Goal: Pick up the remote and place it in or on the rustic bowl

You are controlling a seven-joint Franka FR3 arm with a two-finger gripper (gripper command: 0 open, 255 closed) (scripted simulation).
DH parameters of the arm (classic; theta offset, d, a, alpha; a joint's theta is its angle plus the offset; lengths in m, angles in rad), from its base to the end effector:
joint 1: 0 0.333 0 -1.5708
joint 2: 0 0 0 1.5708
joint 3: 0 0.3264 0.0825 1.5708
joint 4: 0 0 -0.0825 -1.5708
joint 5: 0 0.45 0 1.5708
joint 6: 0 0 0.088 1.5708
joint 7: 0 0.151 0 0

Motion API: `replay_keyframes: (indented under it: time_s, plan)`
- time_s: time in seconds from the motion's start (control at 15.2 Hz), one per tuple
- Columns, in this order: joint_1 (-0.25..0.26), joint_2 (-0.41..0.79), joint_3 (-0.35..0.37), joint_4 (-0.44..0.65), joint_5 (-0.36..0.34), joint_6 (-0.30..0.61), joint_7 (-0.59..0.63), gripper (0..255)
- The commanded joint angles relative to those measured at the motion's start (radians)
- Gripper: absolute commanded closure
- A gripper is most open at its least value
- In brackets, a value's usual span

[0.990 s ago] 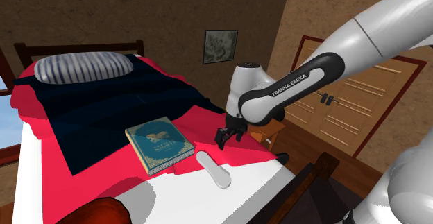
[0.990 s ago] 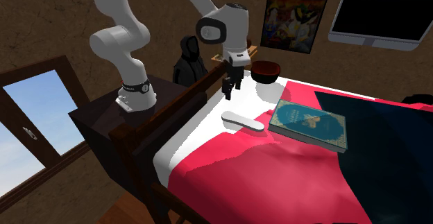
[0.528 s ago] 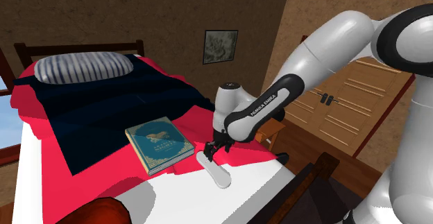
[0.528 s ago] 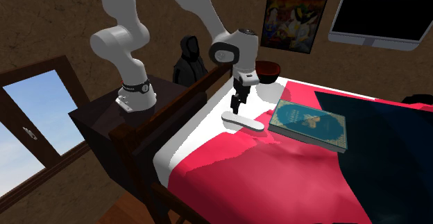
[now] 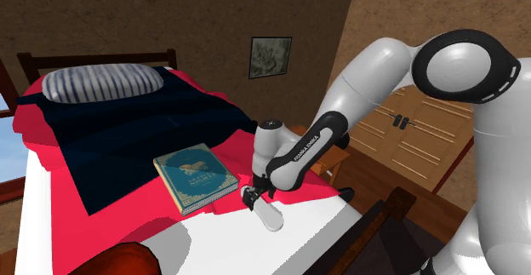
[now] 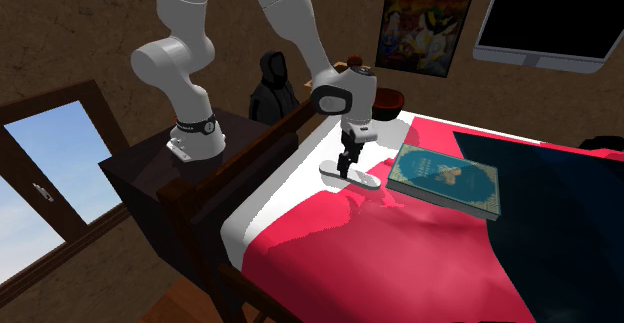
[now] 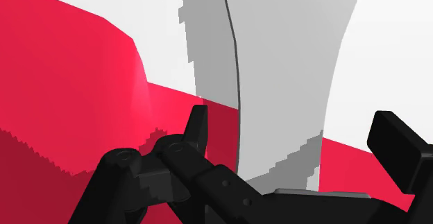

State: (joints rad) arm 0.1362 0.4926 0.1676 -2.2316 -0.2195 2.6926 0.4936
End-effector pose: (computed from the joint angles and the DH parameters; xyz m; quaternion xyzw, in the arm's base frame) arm 0.5396 0.1837 0.0543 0.9999 -0.0048 -0.0056 0.0098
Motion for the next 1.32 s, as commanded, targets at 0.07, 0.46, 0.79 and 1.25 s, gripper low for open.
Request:
replay_keyframes:
  time_s: [0.07, 0.46, 0.79, 1.25]
  plan:
    - [0.010, 0.043, -0.014, 0.011, -0.014, 0.032, 0.010, 0]
    - [0.012, 0.050, -0.017, 0.014, -0.016, 0.037, 0.012, 0]
    - [0.012, 0.050, -0.017, 0.013, -0.016, 0.037, 0.012, 255]
    - [0.012, 0.050, -0.017, 0.014, -0.016, 0.037, 0.012, 255]
